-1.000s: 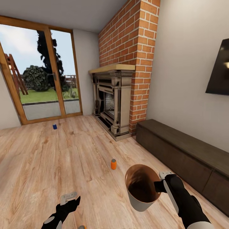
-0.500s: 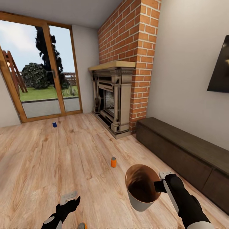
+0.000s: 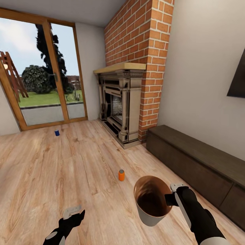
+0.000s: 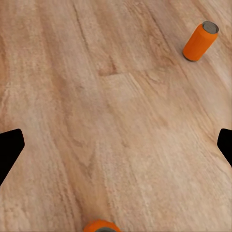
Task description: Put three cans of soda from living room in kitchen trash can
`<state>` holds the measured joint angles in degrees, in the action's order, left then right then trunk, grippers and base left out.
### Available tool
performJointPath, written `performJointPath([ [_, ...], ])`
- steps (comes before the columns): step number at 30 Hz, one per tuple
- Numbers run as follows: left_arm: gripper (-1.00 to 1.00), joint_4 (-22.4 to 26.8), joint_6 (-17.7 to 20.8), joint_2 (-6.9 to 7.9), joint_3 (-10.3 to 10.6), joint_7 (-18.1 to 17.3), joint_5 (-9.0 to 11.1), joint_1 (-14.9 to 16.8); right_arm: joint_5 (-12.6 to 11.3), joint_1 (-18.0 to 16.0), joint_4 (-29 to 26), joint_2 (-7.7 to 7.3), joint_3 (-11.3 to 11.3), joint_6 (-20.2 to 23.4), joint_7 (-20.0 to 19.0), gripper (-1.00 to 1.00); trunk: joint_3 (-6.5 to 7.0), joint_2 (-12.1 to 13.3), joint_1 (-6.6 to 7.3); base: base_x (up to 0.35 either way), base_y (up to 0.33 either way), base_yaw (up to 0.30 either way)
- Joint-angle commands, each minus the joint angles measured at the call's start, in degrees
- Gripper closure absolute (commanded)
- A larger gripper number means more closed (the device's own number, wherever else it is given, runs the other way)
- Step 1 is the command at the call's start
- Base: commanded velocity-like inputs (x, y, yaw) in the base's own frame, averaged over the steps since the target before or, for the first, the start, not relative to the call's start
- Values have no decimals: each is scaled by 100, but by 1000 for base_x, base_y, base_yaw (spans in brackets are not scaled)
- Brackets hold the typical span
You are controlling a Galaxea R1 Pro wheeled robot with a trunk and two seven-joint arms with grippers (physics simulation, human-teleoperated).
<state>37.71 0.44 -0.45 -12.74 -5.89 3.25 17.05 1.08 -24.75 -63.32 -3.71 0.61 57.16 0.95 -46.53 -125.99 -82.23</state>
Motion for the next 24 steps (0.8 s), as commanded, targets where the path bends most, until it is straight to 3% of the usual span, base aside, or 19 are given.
performJointPath([
  [1,-100,-1,0,0,0,0,0,0,-91,-3,-3,1,0,-3,-15,100,-8,-1,1,21,0,0],
  [14,-100,-22,0,4,0,0,0,0,-91,-3,-1,2,0,-3,-15,100,-127,-1,1,3,0,0],
  [24,-100,-324,39,32,8,49,0,107,-79,-3,51,54,5,-3,-15,100,-219,-1,1,0,0,0],
])
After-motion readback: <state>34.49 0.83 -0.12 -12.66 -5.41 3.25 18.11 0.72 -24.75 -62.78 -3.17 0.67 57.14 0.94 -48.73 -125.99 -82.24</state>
